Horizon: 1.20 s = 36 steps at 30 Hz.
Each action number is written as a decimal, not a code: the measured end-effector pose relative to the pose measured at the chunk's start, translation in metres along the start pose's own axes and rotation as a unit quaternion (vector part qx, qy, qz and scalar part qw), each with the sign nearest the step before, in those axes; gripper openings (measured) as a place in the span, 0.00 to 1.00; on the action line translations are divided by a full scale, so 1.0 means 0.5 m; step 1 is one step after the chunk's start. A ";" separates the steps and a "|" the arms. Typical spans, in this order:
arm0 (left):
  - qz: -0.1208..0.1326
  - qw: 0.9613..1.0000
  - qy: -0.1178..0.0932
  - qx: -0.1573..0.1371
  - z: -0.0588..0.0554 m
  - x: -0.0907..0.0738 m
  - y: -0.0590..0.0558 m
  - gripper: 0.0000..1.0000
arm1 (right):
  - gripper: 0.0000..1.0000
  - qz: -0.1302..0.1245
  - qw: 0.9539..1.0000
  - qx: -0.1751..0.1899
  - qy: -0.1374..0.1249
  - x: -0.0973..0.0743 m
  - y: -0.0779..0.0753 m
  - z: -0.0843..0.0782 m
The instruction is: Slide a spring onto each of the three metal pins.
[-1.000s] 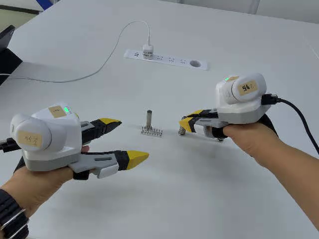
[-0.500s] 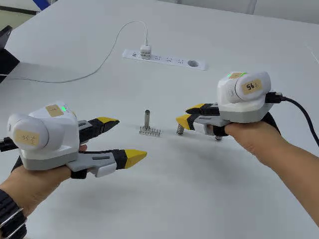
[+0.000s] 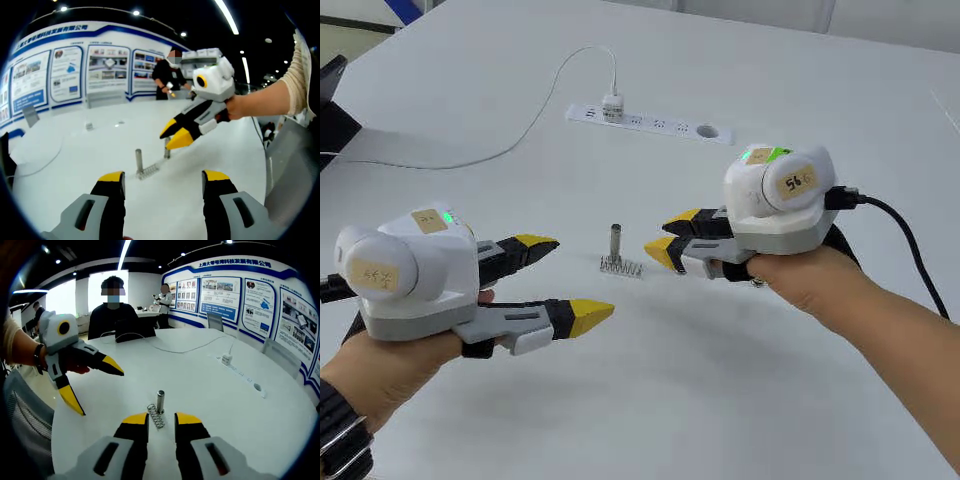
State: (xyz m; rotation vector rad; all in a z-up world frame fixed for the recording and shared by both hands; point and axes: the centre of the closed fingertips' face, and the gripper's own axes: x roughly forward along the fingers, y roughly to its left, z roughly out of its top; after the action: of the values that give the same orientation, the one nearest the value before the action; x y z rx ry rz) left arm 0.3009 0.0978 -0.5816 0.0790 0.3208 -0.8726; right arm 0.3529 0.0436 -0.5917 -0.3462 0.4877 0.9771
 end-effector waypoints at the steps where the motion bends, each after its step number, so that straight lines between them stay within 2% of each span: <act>1: 0.000 1.000 0.000 0.000 -0.001 0.000 0.000 0.63 | 0.21 0.002 1.000 -0.001 0.002 0.004 0.003 -0.002; 13: 0.002 1.000 0.001 -0.002 -0.004 -0.002 0.004 0.63 | 0.21 0.021 0.997 -0.039 0.063 0.057 0.011 -0.030; 16: 0.003 1.000 0.001 -0.002 -0.005 -0.003 0.006 0.63 | 0.20 0.027 0.994 -0.048 0.092 0.065 0.010 -0.043; 20: 0.004 1.000 0.002 -0.003 -0.007 -0.006 0.008 0.63 | 0.19 0.035 0.991 -0.058 0.111 0.075 0.011 -0.048; 25: 0.005 1.000 0.003 -0.003 -0.009 -0.008 0.008 0.63 | 0.18 0.044 0.986 -0.079 0.142 0.086 0.011 -0.061; 36: 0.007 1.000 0.003 -0.007 -0.012 -0.012 0.010 0.63 | 0.17 0.060 0.979 -0.083 0.179 0.097 0.004 -0.087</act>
State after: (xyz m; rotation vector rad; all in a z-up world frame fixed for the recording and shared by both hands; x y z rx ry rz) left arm 0.2996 0.1065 -0.5857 0.0716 0.3311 -0.8561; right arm 0.3633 0.0574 -0.6544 -0.6558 0.7625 1.0801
